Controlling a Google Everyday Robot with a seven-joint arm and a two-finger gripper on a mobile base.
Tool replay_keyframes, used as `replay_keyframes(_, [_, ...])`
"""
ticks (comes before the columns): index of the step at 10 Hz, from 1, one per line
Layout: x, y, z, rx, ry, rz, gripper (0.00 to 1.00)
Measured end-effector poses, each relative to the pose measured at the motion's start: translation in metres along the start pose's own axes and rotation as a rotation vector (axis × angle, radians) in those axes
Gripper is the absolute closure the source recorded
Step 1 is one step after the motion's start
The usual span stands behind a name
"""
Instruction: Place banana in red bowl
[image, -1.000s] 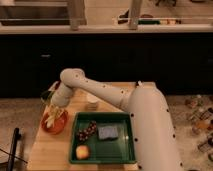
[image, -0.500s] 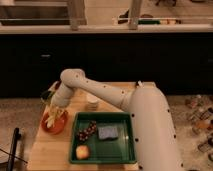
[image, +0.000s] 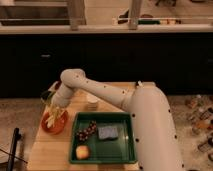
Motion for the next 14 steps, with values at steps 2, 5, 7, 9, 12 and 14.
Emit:
replay_keyframes(2, [0.0, 0.001, -0.001, 0.003, 0.004, 0.0, 0.2])
replay_keyframes(5, [0.0, 0.001, -0.002, 0.009, 0.008, -0.001, 0.2])
replay_keyframes(7, [0.0, 0.001, -0.003, 0.014, 0.011, -0.004, 0.2])
replay_keyframes(9, [0.0, 0.001, -0.004, 0.019, 0.017, -0.005, 0.2])
replay_keyframes(12, [-0.001, 0.008, -0.011, 0.029, 0.041, 0.013, 0.2])
replay_keyframes(14, [-0.002, 0.015, -0.017, 0.039, 0.057, 0.026, 0.2])
